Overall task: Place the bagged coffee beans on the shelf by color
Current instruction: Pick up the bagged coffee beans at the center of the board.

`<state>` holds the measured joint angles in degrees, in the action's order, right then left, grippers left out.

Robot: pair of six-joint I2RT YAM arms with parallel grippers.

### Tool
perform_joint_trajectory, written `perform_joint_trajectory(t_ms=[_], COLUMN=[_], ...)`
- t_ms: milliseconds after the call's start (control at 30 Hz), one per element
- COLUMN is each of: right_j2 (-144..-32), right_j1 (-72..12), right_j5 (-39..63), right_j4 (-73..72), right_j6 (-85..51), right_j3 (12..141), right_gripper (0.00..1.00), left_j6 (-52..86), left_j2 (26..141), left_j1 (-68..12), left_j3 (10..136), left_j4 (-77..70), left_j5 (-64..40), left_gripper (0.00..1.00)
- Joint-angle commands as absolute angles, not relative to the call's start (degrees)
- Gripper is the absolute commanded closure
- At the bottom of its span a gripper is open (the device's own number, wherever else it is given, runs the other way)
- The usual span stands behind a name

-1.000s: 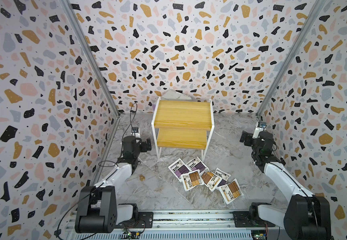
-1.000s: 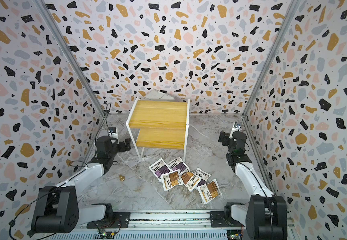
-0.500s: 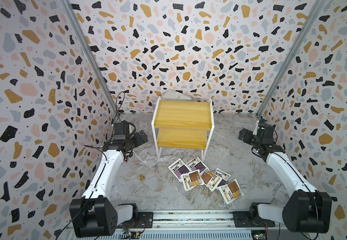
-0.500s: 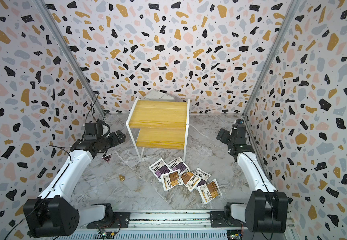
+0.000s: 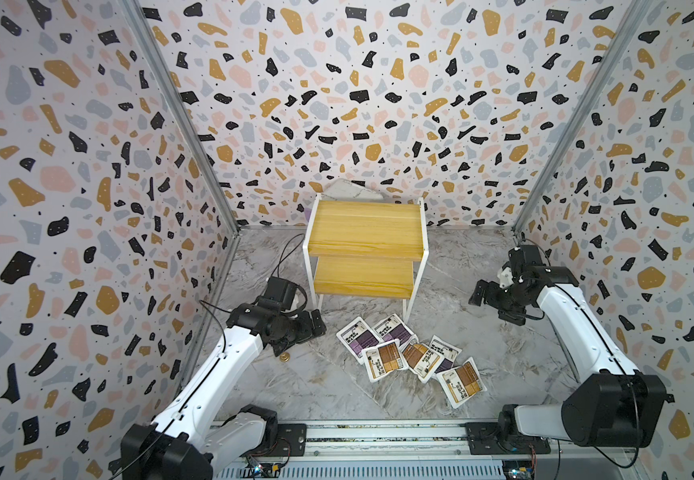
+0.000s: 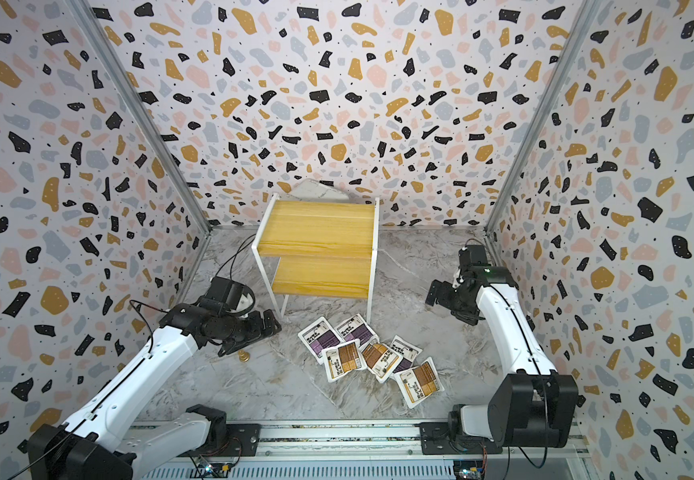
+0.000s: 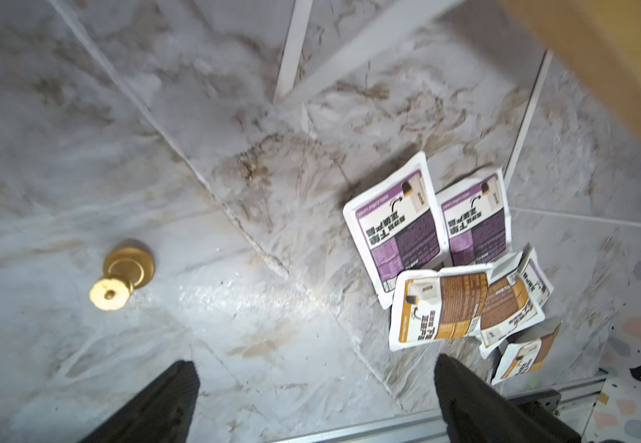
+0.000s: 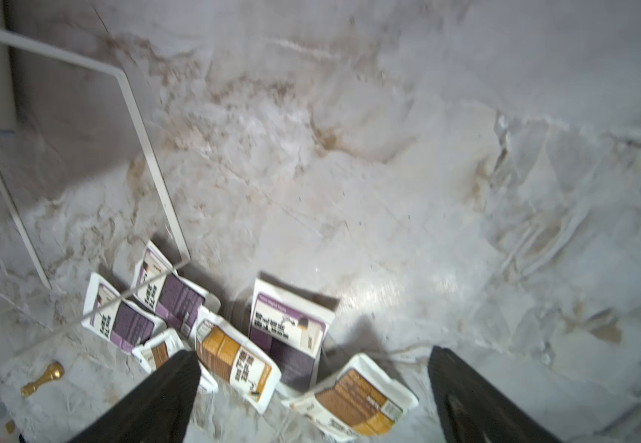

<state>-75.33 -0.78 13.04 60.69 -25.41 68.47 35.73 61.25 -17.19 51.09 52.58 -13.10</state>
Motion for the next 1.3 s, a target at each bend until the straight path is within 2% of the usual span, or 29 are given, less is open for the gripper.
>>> perform_joint_trajectory(t_ms=[0,67,267,400,500,767,1033,1267], right_j2=[-71.81,-71.14,-67.27,-64.49,-63.88,-65.50,-67.98,-71.86], right_j1=[-1.30,-1.84,-6.30,-8.17,-10.67,-14.58,-14.94,-14.94], right_j5=[19.00,23.76,26.96,24.88,28.74,37.13,38.86,37.53], right_j4=[70.63,70.43,69.05,70.70,69.29,61.27,55.46,51.56], right_j6=[-23.04,-22.02,-22.73,-23.02,-24.63,-27.46,-27.16,-25.86], right_j3=[66.52,63.51,57.79,55.64,53.35,48.69,44.22,42.96], right_gripper=[0.01,0.01,0.04,0.05,0.09,0.25,0.34,0.41], left_j6=[38.85,40.09,44.02,47.25,49.22,55.64,56.35,53.71], left_j2=[60.52,58.93,57.19,56.76,57.94,62.94,67.56,72.50], left_j1=[-18.94,-21.89,-30.68,-40.34,-43.89,-44.38,-44.49,-44.56], left_j3=[49.69,49.23,43.71,43.71,41.88,35.38,32.81,34.89], left_j4=[56.42,55.17,42.26,37.37,31.72,14.27,6.93,7.42], left_j5=[-13.54,-14.69,-25.49,-21.96,-22.05,-29.25,-30.23,-31.19], left_gripper=[0.00,0.00,0.00,0.00,0.00,0.01,0.03,0.04])
